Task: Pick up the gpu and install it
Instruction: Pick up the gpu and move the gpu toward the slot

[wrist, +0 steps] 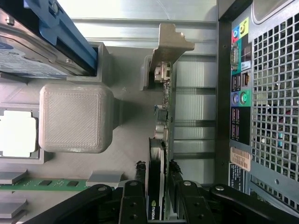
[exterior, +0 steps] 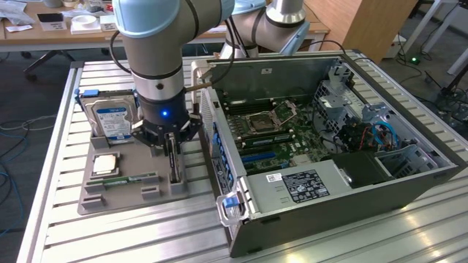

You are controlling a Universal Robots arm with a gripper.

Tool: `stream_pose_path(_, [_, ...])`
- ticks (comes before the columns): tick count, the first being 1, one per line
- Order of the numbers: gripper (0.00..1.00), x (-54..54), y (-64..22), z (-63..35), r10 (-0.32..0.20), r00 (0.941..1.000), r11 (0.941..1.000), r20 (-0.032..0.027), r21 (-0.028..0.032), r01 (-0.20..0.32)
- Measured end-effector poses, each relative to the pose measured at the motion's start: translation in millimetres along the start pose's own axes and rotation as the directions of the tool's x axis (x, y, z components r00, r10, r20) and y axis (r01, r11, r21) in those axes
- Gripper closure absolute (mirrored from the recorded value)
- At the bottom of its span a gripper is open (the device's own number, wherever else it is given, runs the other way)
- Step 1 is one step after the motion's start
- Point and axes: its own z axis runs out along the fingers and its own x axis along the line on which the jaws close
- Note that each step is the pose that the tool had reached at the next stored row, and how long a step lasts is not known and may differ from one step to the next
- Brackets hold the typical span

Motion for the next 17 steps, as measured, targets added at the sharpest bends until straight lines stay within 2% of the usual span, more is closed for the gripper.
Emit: stream_pose_path(17, [0.68, 0.1, 0.1, 0.6, 0.000, 1.0000, 1.0000, 0.0000, 0.0000, 0.000])
